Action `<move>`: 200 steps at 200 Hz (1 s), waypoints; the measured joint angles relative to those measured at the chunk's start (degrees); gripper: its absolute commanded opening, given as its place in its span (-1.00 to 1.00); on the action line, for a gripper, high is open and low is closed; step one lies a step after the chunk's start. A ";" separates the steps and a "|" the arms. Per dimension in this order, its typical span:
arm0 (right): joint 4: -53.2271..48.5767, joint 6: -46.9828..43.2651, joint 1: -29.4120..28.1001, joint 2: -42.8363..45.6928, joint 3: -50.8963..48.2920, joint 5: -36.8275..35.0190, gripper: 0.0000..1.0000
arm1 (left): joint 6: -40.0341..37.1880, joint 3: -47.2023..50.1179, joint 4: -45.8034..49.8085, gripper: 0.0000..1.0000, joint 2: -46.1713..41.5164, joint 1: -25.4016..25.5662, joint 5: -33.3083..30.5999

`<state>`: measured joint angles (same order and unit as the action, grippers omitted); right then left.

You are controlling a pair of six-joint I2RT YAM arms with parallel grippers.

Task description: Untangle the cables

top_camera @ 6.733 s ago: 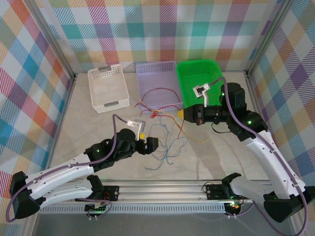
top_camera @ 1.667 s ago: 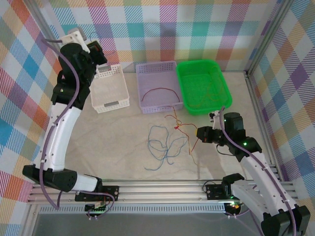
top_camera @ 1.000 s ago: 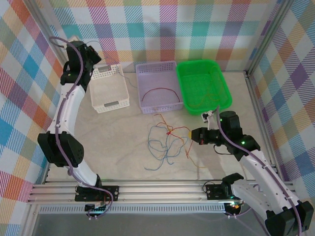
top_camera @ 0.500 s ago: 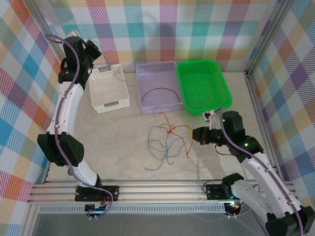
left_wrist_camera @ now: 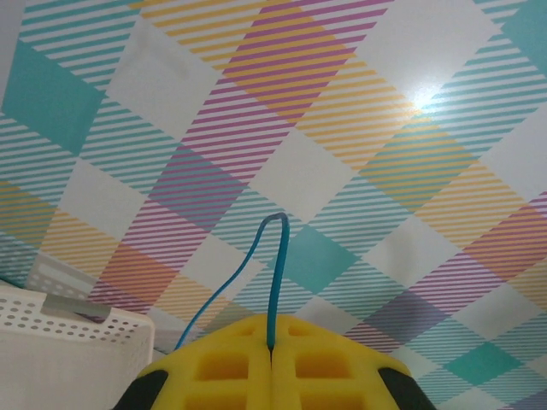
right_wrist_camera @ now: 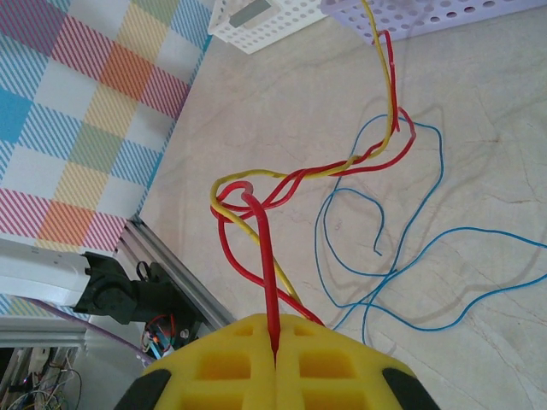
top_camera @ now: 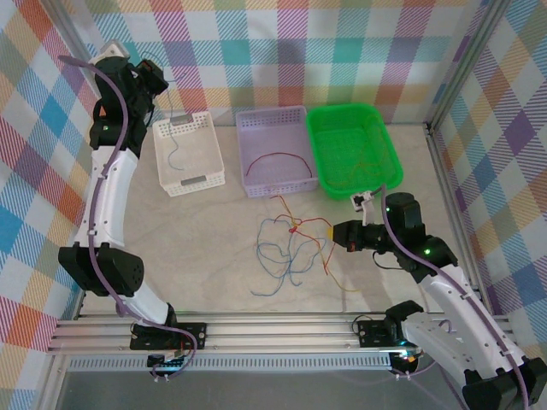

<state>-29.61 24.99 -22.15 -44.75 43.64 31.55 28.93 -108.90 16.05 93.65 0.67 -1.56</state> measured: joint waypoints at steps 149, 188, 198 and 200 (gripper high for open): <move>4.31 2.01 -2.60 -1.64 -0.79 1.14 -1.00 | 5.97 19.71 -2.95 -0.65 7.28 -3.48 4.00; 4.31 2.89 -3.10 -1.33 -0.66 1.38 -1.00 | 7.72 25.83 -2.43 -0.49 7.30 -3.43 5.81; 4.31 3.04 -3.23 -1.14 -0.44 1.49 -1.00 | 7.74 25.90 -2.38 -0.46 7.30 -3.43 5.99; 4.31 3.06 -3.26 -1.14 -0.35 1.51 -1.00 | 7.74 25.90 -2.40 -0.46 7.30 -3.43 6.01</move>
<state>-25.30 28.05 -25.41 -45.89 43.29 33.06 36.67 -83.00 13.65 100.95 -2.76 4.45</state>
